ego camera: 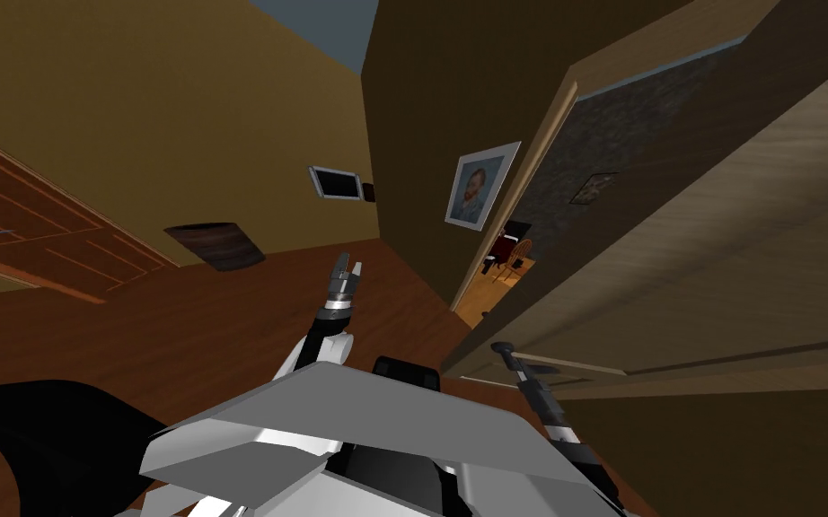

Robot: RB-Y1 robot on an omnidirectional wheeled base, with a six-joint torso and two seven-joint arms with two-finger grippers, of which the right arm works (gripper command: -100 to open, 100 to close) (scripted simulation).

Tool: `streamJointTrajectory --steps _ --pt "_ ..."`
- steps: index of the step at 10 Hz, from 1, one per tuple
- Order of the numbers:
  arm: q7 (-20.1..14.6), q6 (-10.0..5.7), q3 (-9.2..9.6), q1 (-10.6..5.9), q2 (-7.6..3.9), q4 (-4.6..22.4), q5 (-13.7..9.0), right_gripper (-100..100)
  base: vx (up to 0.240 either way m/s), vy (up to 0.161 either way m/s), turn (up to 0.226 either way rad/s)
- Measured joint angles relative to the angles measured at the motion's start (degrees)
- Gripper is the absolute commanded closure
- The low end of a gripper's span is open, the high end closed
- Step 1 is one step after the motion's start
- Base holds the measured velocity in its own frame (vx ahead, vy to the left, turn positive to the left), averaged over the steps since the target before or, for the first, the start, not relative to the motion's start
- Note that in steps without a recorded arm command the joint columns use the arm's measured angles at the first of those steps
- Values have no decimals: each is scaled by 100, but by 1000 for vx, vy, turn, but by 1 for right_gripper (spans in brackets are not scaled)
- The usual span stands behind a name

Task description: Pull the door open

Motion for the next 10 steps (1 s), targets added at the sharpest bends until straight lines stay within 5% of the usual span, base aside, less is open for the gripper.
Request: streamJointTrajectory --steps 7,10 --pt "-65 -311 57 -4 -67 241 44 100 -192 -64 124" --pt "-80 -317 70 -27 -65 286 56 100 -148 -49 132"
